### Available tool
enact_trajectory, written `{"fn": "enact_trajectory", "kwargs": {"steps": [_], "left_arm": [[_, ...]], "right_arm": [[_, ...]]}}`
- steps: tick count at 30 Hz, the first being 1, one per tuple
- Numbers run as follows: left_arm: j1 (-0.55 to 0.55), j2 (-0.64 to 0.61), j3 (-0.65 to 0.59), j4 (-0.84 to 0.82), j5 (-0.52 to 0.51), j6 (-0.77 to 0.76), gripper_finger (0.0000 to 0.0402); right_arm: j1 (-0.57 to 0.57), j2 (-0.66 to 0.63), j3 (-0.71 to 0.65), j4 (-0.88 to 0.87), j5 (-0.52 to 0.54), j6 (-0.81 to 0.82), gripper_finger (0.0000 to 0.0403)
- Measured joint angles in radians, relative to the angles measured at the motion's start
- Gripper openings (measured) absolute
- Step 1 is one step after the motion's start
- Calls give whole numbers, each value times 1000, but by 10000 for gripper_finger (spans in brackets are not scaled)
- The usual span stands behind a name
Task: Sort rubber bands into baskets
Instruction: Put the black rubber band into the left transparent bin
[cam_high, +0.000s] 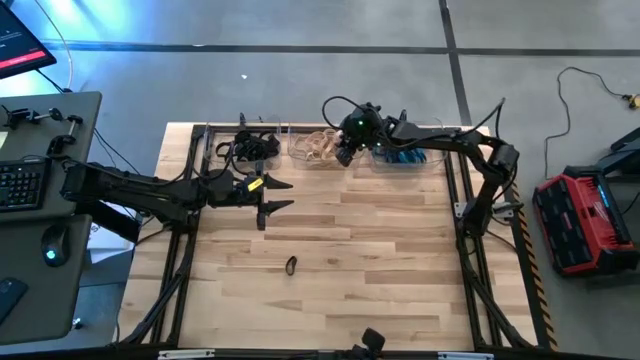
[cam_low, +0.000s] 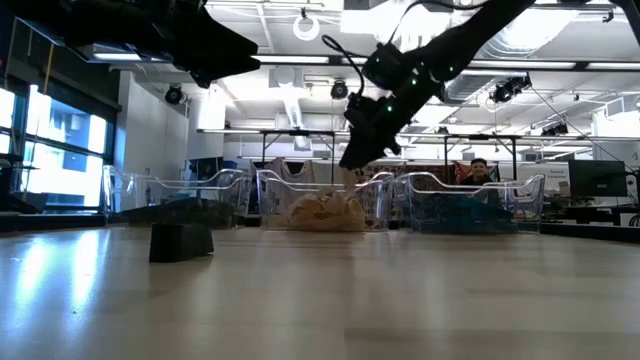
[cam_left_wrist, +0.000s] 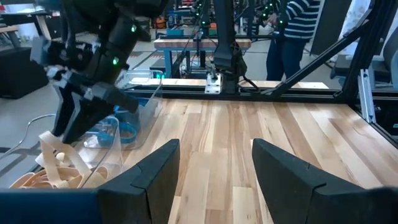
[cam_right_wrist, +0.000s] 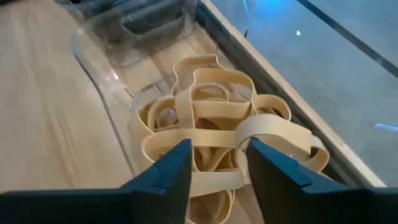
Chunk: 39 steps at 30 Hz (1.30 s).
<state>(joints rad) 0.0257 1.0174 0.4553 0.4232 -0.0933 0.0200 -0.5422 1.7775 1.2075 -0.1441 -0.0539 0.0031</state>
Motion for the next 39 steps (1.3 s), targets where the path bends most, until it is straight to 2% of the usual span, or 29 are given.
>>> {"fn": "enact_trajectory", "kwargs": {"steps": [2, 4, 8, 12, 17, 19, 26, 29, 33, 39], "left_arm": [[0, 0, 0, 0, 0, 0, 195], [0, 0, 0, 0, 0, 0, 194], [-1, 0, 0, -25, 14, -19, 170], [-1, 0, 0, -63, 54, -27, 113], [-9, 0, 0, -74, 115, -11, 23], [-19, 0, 0, -85, 119, 0, 6], [-70, 0, 0, -155, 117, -2, 4], [-96, 0, 0, -188, 115, -30, 2], [-144, 0, 0, -210, 100, -44, 3], [-216, 0, 0, -253, 16, -44, 3]], "right_arm": [[6, -16, 23, -35, 5, -1, 154], [22, -39, 39, -71, 54, -16, 154], [75, -80, 47, -83, 76, -54, 100], [136, -85, 47, -64, 82, -79, 15], [210, -86, 24, 52, 132, -92, 7], [227, -90, -13, 121, 131, -91, 2], [299, -96, -130, 290, 136, -58, 1], [336, -106, -159, 328, 171, -46, 0], [389, -109, -177, 326, 258, -52, 0], [461, -109, -177, 322, 280, -56, 0]]}}
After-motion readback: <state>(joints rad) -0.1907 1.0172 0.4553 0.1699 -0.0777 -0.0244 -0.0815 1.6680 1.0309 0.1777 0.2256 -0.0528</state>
